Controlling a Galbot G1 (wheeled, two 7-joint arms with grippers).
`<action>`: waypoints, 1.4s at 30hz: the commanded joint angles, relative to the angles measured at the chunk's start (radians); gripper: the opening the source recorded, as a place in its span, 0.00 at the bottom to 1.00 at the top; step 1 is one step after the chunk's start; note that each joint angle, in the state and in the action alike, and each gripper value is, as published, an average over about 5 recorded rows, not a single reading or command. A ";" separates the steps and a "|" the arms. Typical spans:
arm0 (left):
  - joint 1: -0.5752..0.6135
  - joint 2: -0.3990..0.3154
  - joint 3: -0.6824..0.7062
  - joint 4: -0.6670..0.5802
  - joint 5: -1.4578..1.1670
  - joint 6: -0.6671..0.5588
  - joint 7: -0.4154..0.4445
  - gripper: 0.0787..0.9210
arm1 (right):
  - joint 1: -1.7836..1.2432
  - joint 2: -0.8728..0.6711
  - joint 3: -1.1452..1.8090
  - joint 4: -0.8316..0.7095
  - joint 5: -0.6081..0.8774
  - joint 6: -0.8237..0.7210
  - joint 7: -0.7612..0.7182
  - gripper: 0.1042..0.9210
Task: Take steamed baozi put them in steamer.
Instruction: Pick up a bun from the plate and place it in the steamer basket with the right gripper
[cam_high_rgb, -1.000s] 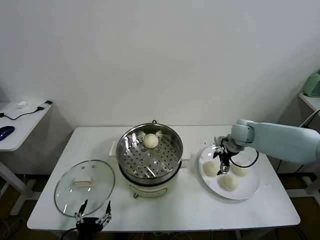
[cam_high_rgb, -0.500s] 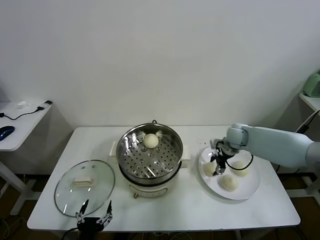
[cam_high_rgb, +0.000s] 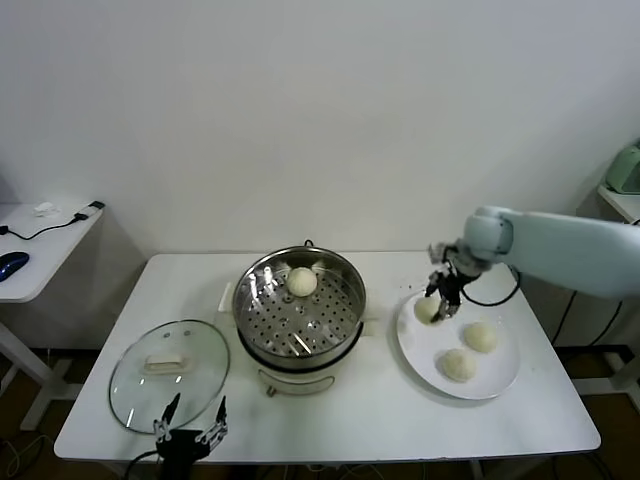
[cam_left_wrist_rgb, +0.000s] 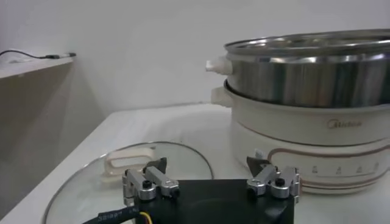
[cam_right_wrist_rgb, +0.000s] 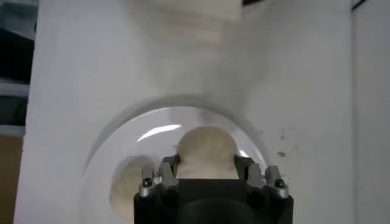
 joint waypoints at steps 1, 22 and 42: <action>-0.003 0.001 0.012 -0.009 0.001 0.003 0.001 0.88 | 0.394 0.164 -0.068 0.131 0.308 -0.029 -0.014 0.64; -0.014 0.005 0.015 -0.020 -0.001 0.007 0.006 0.88 | -0.040 0.689 0.070 -0.067 0.383 -0.210 0.233 0.64; -0.021 0.016 0.009 -0.018 -0.002 0.010 0.007 0.88 | -0.173 0.734 0.074 -0.220 0.279 -0.206 0.240 0.64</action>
